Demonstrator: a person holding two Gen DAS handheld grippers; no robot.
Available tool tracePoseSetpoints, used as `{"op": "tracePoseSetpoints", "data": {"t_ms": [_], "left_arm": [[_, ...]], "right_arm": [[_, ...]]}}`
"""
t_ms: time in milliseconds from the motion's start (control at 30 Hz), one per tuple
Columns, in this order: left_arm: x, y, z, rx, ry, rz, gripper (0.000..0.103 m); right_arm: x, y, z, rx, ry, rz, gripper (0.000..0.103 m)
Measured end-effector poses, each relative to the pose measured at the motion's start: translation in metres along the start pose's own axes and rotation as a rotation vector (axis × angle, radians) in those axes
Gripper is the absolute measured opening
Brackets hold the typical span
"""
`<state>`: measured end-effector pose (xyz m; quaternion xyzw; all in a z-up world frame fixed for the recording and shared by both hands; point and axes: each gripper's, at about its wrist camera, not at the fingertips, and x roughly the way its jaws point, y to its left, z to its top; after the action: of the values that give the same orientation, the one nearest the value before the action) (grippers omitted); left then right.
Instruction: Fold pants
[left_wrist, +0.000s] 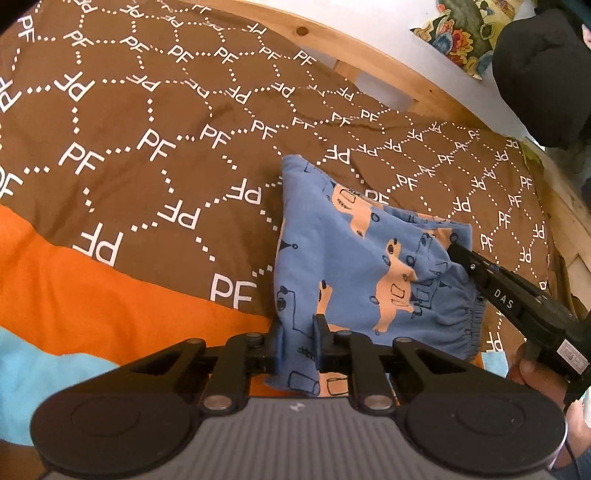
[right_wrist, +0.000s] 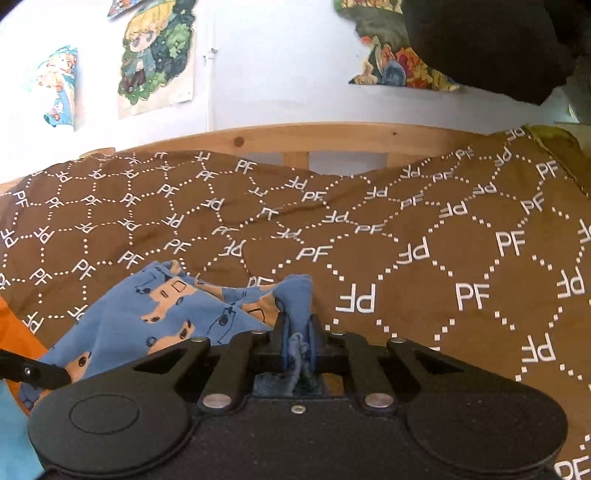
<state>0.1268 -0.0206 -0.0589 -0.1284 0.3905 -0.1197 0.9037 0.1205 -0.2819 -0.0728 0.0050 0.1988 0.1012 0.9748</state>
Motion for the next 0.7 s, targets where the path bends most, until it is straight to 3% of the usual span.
{"op": "tracePoseSetpoints", "data": {"t_ms": [700], "left_arm": [[-0.011, -0.008, 0.0, 0.044, -0.015, 0.003, 0.016]], "right_arm": [[-0.013, 0.004, 0.008, -0.018, -0.018, 0.001, 0.009]]}}
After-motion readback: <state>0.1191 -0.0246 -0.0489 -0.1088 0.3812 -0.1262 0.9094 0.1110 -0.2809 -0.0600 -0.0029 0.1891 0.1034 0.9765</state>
